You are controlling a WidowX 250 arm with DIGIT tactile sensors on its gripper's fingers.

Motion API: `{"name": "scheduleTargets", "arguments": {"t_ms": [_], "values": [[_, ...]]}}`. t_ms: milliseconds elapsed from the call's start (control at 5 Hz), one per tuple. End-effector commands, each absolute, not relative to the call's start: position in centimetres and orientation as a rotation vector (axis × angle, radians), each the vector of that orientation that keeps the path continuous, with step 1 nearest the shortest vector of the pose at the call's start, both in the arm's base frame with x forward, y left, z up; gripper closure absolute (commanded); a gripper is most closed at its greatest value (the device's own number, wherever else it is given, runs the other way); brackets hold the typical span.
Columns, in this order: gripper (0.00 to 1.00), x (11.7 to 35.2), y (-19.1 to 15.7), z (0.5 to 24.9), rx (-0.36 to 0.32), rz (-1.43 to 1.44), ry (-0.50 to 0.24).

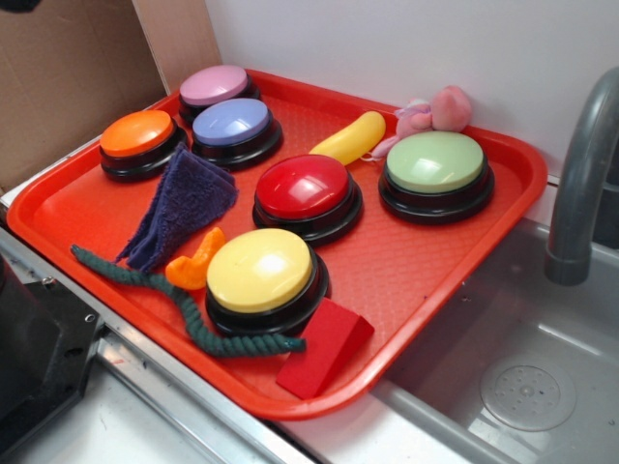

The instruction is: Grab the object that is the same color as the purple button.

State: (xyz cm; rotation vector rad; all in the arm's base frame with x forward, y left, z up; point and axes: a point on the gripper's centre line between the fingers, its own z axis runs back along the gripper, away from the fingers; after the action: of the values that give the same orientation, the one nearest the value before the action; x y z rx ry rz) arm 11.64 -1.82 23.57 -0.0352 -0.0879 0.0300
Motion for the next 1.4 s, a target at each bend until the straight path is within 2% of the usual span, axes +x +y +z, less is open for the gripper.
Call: {"name": "scheduleTargets", "arguments": {"t_ms": [0,400,800,1000,1200], "values": [[0.0,11.6,-1.8,23.6,-0.035,0.03,-0.088],[0.0,12.7,-1.3,20.6,-0.055,0.192,-0.144],[0.0,15.4,0.6,14.4,-0.091,0.289,-0.124],[0.0,17.6,1.3,9.5,-0.13,0.318,-0.12],[0.0,19.0,1.5,6.7,-0.103,0.321,-0.135]]}}
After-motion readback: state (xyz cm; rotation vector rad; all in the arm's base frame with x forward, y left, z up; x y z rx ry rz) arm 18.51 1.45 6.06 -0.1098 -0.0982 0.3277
